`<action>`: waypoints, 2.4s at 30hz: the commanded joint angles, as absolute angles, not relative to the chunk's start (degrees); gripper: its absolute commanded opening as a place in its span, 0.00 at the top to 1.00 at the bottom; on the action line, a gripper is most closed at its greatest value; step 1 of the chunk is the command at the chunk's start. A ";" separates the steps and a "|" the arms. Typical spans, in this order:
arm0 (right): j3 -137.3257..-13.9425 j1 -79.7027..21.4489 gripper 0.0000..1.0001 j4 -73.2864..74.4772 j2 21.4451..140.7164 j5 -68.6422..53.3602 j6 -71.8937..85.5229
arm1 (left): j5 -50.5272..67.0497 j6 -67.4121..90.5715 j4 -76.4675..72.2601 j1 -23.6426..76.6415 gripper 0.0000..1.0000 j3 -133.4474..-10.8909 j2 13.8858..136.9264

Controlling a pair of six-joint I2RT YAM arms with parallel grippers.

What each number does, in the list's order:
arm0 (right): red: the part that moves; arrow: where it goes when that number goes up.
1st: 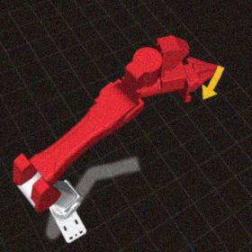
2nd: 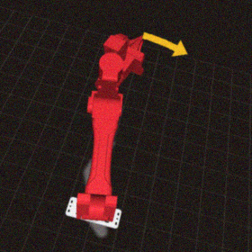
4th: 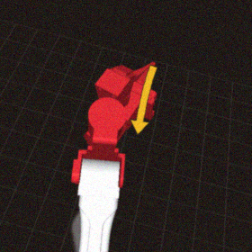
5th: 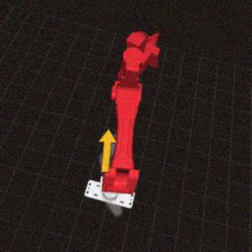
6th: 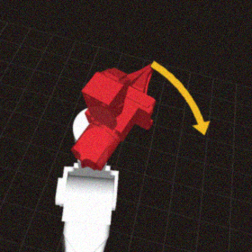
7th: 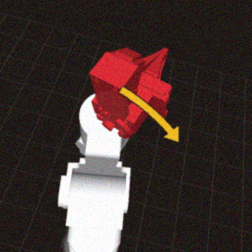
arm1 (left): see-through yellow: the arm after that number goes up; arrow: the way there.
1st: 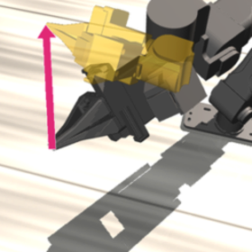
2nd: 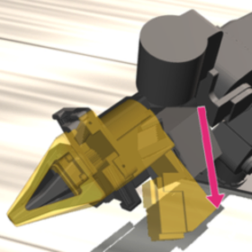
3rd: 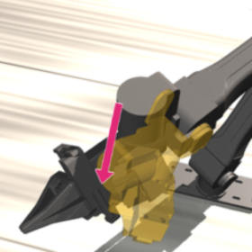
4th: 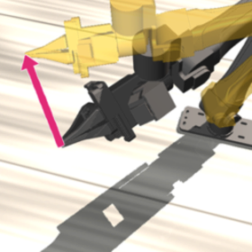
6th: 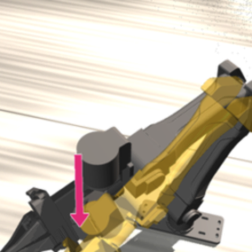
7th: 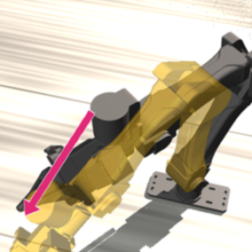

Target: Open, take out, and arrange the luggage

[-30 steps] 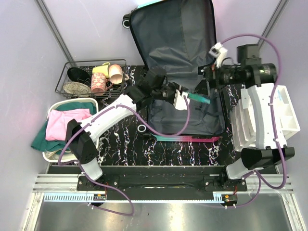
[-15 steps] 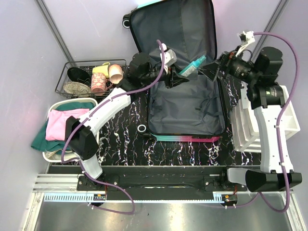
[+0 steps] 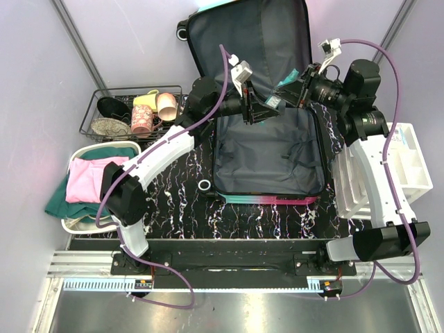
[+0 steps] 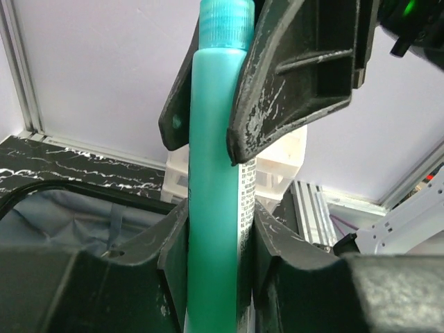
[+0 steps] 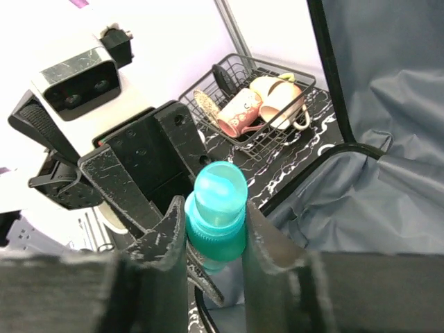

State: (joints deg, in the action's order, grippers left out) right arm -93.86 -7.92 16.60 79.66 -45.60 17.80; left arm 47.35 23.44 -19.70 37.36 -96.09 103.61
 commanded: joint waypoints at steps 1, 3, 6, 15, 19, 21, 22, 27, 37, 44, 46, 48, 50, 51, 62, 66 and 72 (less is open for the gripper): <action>-97.38 -7.30 0.95 13.88 78.40 -42.20 18.02 | 47.47 26.98 -24.09 37.71 0.57 -98.44 102.48; -98.61 -5.72 1.00 15.90 77.35 -40.79 17.05 | 46.67 27.77 -23.65 36.75 0.30 -98.26 102.39; -101.59 -0.01 1.00 21.95 76.03 -37.63 14.25 | 45.80 23.40 -17.95 35.60 0.01 -99.14 102.04; -101.43 9.64 1.00 41.84 69.09 12.11 -14.06 | 43.86 8.09 -1.76 32.26 0.01 -98.44 99.06; -97.92 16.95 1.00 41.92 67.68 19.25 -15.56 | 45.35 7.47 -0.62 31.99 0.01 -97.82 98.44; -95.20 20.11 1.00 41.14 67.06 18.29 -14.33 | 46.40 7.47 -0.18 31.82 0.01 -98.08 98.79; -94.14 22.65 1.00 40.61 66.89 16.11 -13.80 | 46.93 7.64 -0.18 31.73 0.01 -98.52 98.96; -88.77 26.45 1.00 35.78 65.66 12.48 -14.76 | 48.78 7.03 2.55 31.55 0.01 -101.16 100.46; -87.45 34.36 1.00 32.52 66.27 4.84 -17.31 | 48.69 5.45 4.92 31.03 0.01 -102.39 101.34; -88.16 35.94 1.00 34.19 67.15 2.20 -15.21 | 47.55 5.28 5.10 30.94 0.01 -102.48 101.60; -87.28 36.56 0.99 33.84 67.32 1.41 -15.03 | 47.55 5.01 5.62 30.94 0.01 -102.74 101.78; -86.49 37.00 0.98 32.96 67.32 0.97 -14.94 | 47.11 4.83 5.89 30.85 0.01 -102.83 101.78; -84.91 37.09 0.98 32.00 67.06 0.62 -15.03 | 46.67 4.48 6.50 30.85 0.01 -102.92 101.60; -84.38 37.26 0.98 31.56 66.97 0.62 -15.20 | 46.67 4.22 6.85 30.85 0.01 -103.01 101.78; -77.70 38.14 0.75 29.44 63.02 -1.76 -13.63 | 42.38 -4.82 18.09 30.59 0.01 -105.99 101.69; -77.52 38.06 0.66 29.53 62.67 -0.97 -12.83 | 40.69 -7.29 21.62 29.36 0.01 -105.91 101.16; -77.87 38.06 0.53 30.06 62.05 -0.26 -12.39 | 39.90 -8.17 21.62 28.48 0.01 -103.98 99.67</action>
